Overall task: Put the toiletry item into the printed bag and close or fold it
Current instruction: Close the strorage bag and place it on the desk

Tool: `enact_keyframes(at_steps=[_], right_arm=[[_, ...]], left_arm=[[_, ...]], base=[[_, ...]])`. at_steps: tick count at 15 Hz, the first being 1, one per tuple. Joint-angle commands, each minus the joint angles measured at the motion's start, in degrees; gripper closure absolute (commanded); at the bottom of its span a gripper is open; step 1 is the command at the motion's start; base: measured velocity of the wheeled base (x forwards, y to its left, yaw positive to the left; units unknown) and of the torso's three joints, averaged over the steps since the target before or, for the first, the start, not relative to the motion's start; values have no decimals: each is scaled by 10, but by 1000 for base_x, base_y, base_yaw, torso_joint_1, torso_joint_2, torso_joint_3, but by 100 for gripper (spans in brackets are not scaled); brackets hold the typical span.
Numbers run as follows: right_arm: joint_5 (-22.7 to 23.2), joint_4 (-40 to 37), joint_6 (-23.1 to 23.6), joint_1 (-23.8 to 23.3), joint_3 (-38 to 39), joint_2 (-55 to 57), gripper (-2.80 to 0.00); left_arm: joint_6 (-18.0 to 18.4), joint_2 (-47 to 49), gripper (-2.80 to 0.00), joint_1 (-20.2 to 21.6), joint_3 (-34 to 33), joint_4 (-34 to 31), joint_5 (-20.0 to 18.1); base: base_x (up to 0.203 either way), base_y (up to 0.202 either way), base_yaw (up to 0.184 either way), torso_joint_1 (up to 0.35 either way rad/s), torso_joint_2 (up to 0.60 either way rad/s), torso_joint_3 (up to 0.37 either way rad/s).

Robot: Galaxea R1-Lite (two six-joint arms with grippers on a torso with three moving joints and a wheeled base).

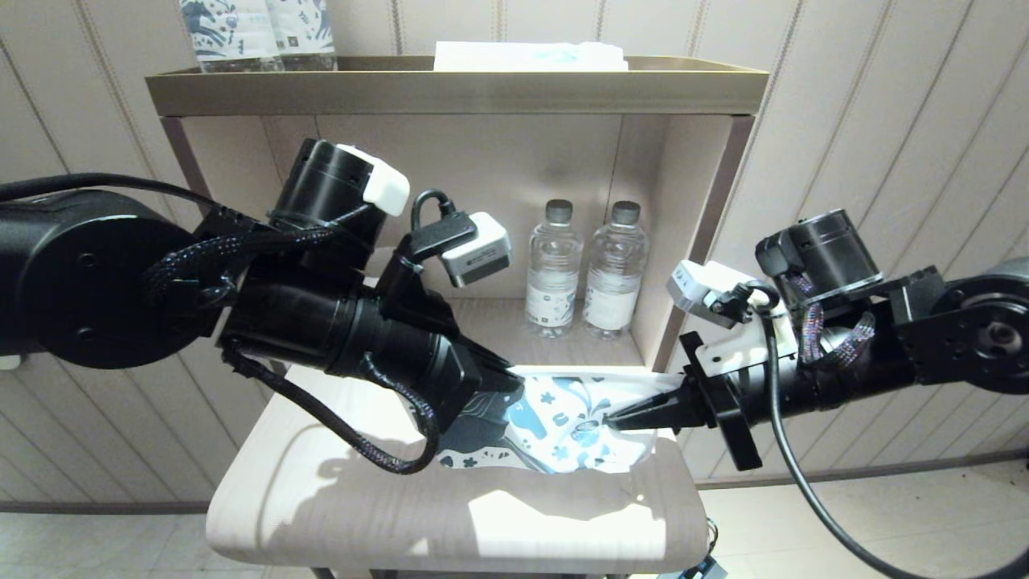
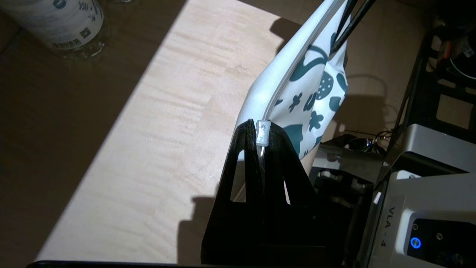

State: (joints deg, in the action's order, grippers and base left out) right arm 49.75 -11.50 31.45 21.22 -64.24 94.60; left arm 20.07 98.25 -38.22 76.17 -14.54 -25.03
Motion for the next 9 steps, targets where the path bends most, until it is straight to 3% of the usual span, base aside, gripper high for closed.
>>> enact_keyframes(at_steps=[1,9], right_arm=[[3,-1,2,-6,0,0,0],[3,-1,2,-9,-1,2,0]], left_arm=[[6,-25,0,16,-23,0,-2],[26,-71,0,87,-98,0,-21]], base=[[0,0,0,0,0,0],[0,0,0,0,0,0]])
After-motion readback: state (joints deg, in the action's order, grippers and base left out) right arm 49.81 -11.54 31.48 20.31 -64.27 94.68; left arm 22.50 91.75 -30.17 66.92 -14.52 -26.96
